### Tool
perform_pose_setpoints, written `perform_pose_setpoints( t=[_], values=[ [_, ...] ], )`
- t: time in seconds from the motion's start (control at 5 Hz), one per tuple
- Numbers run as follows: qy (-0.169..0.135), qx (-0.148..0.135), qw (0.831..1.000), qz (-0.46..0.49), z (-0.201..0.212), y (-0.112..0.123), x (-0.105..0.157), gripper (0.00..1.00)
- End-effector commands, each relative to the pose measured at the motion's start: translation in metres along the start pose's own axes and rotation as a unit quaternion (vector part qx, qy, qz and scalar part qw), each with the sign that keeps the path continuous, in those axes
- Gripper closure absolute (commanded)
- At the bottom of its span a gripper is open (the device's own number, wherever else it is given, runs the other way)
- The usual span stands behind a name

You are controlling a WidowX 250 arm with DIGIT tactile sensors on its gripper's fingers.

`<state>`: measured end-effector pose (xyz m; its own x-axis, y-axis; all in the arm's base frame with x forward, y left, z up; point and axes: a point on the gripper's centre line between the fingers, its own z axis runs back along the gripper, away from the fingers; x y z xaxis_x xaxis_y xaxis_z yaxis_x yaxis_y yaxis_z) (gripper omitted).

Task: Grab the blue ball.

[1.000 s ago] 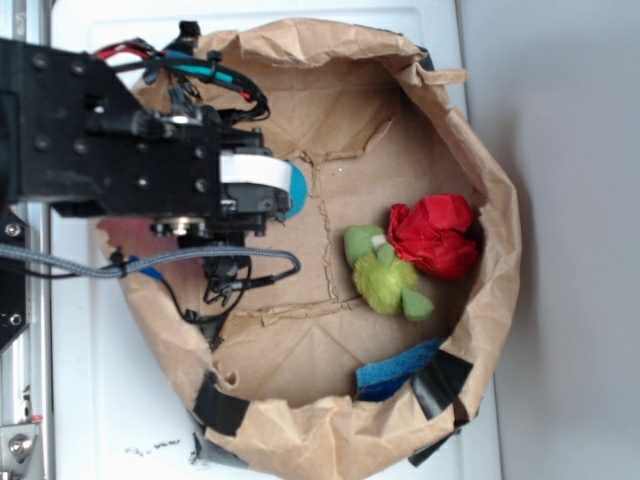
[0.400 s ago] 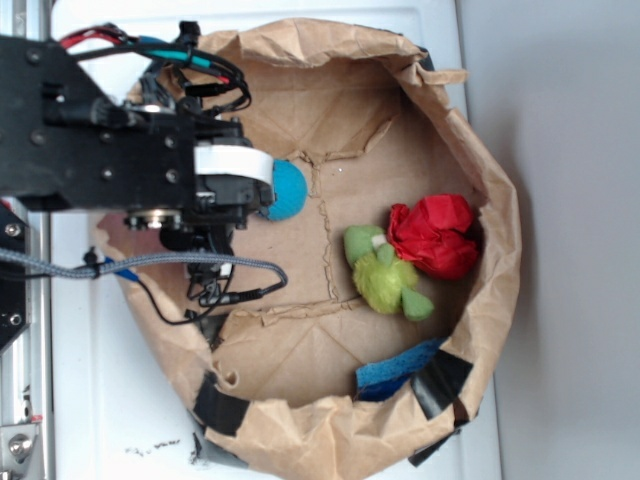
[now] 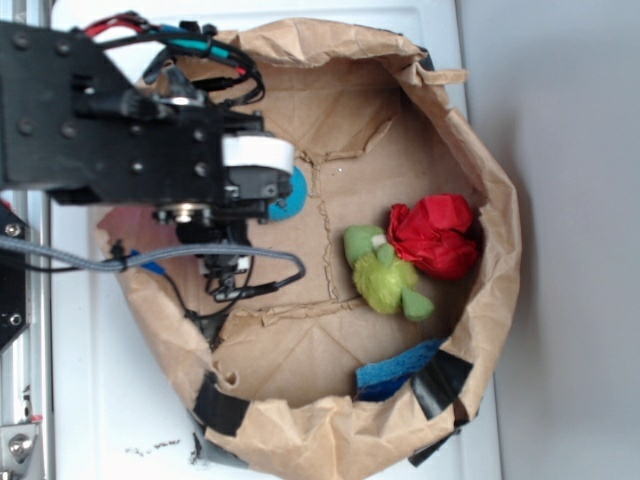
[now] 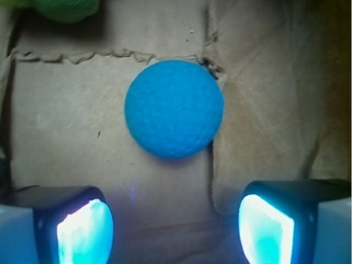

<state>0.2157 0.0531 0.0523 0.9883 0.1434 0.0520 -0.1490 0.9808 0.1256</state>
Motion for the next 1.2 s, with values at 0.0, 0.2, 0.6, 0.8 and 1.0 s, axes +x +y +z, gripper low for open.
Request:
perform_pose_setpoints(
  t=[0.0,0.2,0.6,0.8,1.0],
  values=[
    [-0.023,-0.002,0.999,0.022,0.014,-0.031,0.065,0.00],
    [-0.029,0.000,0.999,0.031,0.009,-0.037,0.077,0.00],
    [-0.031,0.000,0.999,0.037,0.009,-0.042,0.088,1.00],
    [-0.031,-0.001,0.999,0.037,0.009,-0.041,0.088,1.00],
    [-0.033,-0.003,0.999,0.032,0.011,-0.038,0.084,1.00]
  ],
)
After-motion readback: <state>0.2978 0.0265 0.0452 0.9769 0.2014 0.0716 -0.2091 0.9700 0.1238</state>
